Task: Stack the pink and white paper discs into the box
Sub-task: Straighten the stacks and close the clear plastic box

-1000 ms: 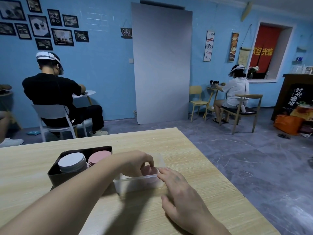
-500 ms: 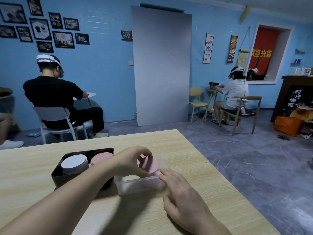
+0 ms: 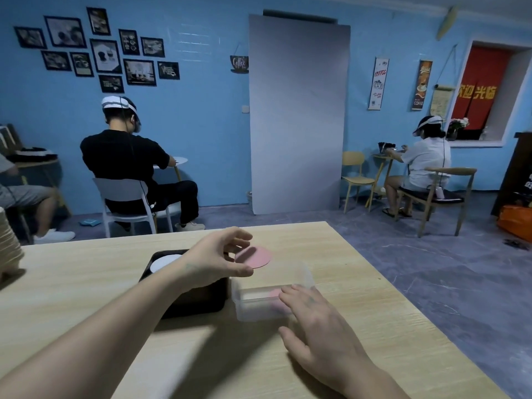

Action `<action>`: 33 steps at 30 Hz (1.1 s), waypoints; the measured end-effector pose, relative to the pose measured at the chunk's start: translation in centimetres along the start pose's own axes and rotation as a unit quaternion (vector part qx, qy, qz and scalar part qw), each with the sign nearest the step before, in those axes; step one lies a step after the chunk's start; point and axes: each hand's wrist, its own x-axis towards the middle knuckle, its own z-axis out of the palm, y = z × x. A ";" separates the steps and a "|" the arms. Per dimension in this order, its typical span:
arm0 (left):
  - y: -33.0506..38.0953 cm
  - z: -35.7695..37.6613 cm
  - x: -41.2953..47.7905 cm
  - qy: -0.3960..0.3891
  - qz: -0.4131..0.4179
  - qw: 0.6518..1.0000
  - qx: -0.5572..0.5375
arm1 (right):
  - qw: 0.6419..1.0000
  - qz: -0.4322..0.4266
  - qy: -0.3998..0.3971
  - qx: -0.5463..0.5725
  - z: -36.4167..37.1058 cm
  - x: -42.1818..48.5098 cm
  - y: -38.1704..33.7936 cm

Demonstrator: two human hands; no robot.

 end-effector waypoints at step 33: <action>-5.5 -4.4 -0.8 0.070 -0.032 0.974 0.211 | 1.000 -0.001 0.011 0.021 2.3 1.3 -3.4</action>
